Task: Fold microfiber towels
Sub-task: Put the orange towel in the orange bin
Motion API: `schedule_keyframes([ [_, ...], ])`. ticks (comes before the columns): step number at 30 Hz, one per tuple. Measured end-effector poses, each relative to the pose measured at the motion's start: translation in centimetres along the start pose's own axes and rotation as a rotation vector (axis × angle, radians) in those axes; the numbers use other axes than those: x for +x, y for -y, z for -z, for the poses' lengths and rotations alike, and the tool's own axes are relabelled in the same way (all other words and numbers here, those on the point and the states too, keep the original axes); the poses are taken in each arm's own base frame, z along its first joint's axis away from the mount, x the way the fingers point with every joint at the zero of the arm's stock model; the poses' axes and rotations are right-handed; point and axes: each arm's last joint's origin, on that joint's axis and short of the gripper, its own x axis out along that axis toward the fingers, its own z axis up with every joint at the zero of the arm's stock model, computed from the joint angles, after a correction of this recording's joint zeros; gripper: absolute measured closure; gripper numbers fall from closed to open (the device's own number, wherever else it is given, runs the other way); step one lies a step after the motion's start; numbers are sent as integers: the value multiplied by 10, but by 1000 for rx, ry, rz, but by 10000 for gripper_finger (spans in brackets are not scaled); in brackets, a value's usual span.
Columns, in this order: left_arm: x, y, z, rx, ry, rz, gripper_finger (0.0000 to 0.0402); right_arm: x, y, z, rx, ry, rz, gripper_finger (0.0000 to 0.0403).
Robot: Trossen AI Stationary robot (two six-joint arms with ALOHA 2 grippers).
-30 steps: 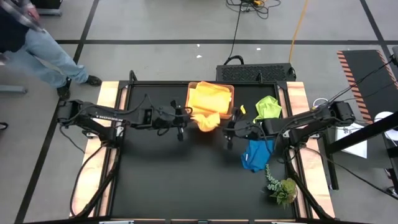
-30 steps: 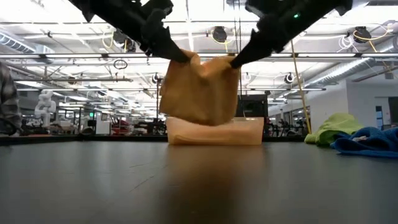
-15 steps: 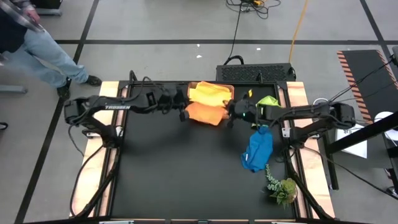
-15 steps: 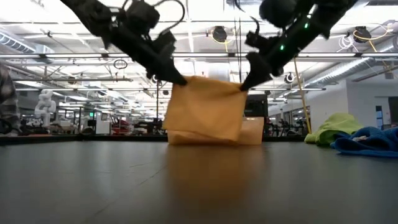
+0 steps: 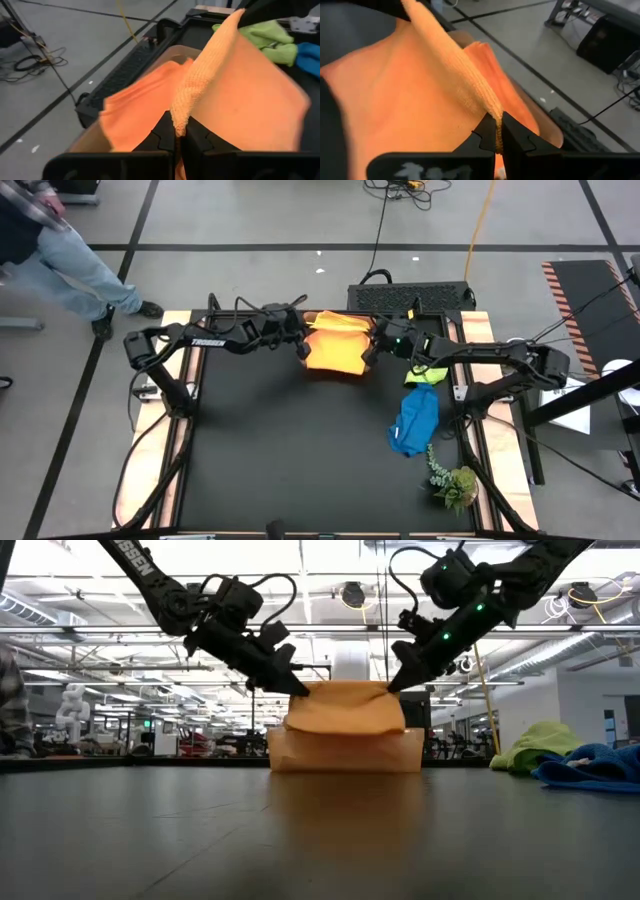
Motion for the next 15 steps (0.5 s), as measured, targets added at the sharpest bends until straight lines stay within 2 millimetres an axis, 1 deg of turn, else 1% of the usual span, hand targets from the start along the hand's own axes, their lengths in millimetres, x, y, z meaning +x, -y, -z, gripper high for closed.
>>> schedule_keyframes([
  [2, 1, -7, 2, 14, -4, -26, 394, 10, 5, 2, -6, 2, 22, 403],
  [6, 8, -20, 13, -15, -30, -45, 392, 35, 10, 17, -12, -51, 10, 403],
  [9, 17, -25, 23, -24, -47, -40, 394, 48, 12, 26, -12, -78, 22, 401],
  [11, 22, -26, 30, -15, -56, -53, 391, 54, 13, 30, -8, -78, 31, 399],
  [15, 29, -29, 35, -9, -29, -79, 363, 59, 16, 32, -19, -72, 47, 397],
])
